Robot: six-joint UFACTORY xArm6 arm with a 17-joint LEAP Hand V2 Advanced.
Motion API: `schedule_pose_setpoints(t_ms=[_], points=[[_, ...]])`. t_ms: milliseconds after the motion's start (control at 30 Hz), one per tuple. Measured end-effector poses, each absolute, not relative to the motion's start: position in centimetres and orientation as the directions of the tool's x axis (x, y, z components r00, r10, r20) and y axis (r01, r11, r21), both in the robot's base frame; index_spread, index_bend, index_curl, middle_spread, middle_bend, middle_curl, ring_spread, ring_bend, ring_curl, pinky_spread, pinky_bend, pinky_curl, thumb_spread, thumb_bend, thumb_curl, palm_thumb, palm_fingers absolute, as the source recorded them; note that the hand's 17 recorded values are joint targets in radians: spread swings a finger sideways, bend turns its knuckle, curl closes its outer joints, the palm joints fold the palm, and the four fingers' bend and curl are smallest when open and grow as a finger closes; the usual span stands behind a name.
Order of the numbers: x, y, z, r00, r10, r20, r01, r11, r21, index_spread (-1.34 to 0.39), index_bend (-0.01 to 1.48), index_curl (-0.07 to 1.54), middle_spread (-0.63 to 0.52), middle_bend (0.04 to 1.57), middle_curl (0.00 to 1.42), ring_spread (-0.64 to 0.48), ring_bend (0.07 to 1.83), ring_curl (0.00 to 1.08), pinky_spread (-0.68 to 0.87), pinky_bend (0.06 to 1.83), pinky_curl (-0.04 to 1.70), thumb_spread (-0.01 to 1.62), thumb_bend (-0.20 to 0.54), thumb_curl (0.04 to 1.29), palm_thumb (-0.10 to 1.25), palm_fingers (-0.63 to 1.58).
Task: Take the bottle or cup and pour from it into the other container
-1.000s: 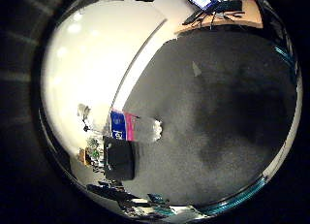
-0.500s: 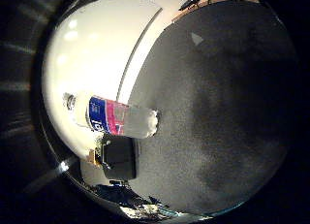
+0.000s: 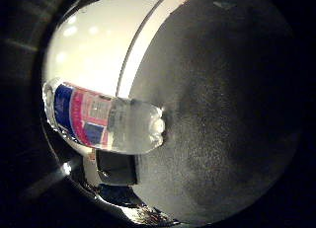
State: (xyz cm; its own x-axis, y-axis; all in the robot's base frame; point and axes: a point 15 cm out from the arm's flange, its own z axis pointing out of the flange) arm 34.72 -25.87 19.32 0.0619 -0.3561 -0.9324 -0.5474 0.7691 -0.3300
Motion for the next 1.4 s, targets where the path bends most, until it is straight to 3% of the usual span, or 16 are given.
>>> schedule_pose_setpoints(t_ms=[533,733,900,1033,1133,1167,1400], points=[[37.8,-21.0,19.8,0.111,-0.366,-0.924,-0.655,0.672,-0.345,-0.20,0.17,0.30,0.07,0.29,0.35,0.14,0.60,0.21,0.41,0.84,-0.01,1.06,-0.017,0.32,0.58,0.24],[38.5,-19.6,20.5,0.131,-0.374,-0.918,-0.677,0.643,-0.359,-0.22,0.17,0.31,0.03,0.30,0.35,0.08,0.75,0.23,0.34,0.88,-0.01,1.04,-0.017,0.34,0.66,0.45],[39.0,-18.6,20.6,0.141,-0.373,-0.917,-0.692,0.625,-0.361,-0.23,0.17,0.30,-0.07,0.47,0.42,-0.09,0.99,0.30,0.01,1.08,-0.01,1.02,-0.016,0.38,0.74,0.80],[38.4,-17.8,20.0,0.129,-0.374,-0.918,-0.729,0.591,-0.344,-0.26,0.21,0.34,-0.11,0.62,0.49,-0.15,1.03,0.34,-0.25,1.19,0.03,1.00,-0.016,0.41,0.78,1.06],[37.7,-17.3,19.2,0.096,-0.363,-0.927,-0.766,0.568,-0.302,-0.28,0.32,0.42,-0.13,0.74,0.55,-0.15,1.08,0.39,-0.34,1.25,0.09,0.95,-0.021,0.45,0.82,1.24],[37.5,-17.1,19.0,0.086,-0.357,-0.930,-0.776,0.561,-0.287,-0.28,0.42,0.47,-0.12,0.84,0.59,-0.15,1.11,0.41,-0.35,1.27,0.13,0.91,-0.024,0.47,0.83,1.28],[37.4,-16.8,19.1,0.082,-0.346,-0.935,-0.791,0.548,-0.272,-0.21,0.92,0.71,-0.09,1.18,0.68,-0.18,1.29,0.53,-0.24,1.47,0.31,0.83,-0.019,0.58,0.91,1.25]])
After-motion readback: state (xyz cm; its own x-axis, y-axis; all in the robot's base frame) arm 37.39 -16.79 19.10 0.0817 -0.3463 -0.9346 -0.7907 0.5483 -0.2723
